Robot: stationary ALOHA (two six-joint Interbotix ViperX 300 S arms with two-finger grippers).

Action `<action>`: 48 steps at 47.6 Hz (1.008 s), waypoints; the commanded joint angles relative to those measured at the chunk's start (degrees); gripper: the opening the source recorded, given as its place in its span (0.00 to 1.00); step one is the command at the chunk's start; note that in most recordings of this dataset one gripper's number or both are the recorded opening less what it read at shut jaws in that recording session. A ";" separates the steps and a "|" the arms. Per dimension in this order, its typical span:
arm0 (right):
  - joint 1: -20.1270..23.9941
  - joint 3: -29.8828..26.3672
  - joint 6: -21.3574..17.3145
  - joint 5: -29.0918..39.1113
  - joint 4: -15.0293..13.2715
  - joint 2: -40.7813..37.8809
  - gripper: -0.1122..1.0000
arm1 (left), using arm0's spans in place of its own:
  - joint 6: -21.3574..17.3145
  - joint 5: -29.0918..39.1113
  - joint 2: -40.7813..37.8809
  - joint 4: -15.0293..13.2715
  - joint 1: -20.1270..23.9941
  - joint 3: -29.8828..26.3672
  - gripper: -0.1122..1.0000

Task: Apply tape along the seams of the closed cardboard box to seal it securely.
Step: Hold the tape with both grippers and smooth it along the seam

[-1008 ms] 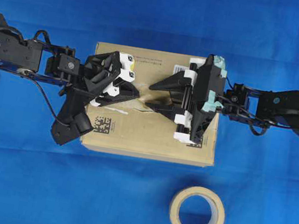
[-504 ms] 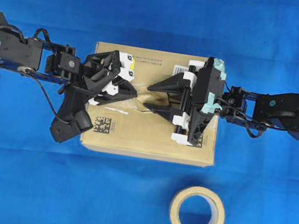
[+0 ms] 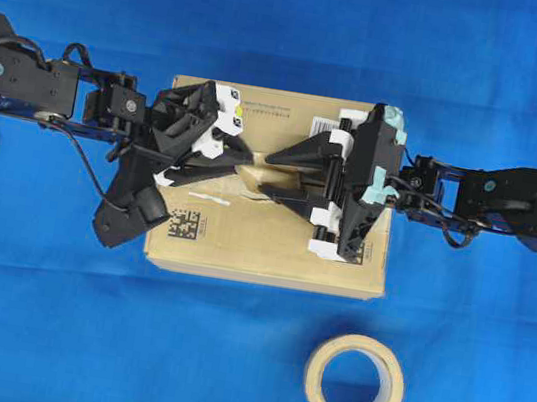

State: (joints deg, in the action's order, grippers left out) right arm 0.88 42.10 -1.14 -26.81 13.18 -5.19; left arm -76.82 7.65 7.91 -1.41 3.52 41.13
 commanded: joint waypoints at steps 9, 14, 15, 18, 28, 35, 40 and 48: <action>0.18 0.18 0.09 -0.09 0.18 0.88 0.53 | -0.18 3.43 0.35 0.18 0.70 -2.37 0.53; 0.18 0.26 0.09 0.00 0.18 0.88 0.53 | -0.35 6.15 0.35 0.62 0.62 -3.43 0.53; 0.26 0.26 0.09 0.00 0.18 0.88 0.53 | -0.44 6.68 0.35 0.70 0.62 -3.60 0.53; 0.18 0.26 0.09 0.00 0.18 0.88 0.53 | -1.14 9.05 0.26 0.79 0.62 -4.48 0.53; 0.18 0.35 0.09 -0.18 0.18 0.88 0.53 | -3.16 12.48 0.26 0.88 0.53 -5.71 0.53; 0.26 0.44 0.09 -0.09 0.18 0.88 0.53 | -3.16 12.57 0.26 0.88 0.44 -5.71 0.53; 0.18 0.53 0.09 -0.18 0.18 0.88 0.53 | -3.16 12.57 0.35 0.88 0.44 -5.71 0.53; 0.26 0.70 0.09 -0.18 0.18 0.88 0.53 | -3.16 12.83 0.26 0.79 0.35 -5.62 0.53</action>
State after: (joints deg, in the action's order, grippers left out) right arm 0.97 42.80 -1.05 -27.07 13.18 -5.10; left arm -79.89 20.21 7.73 -0.62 3.87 36.39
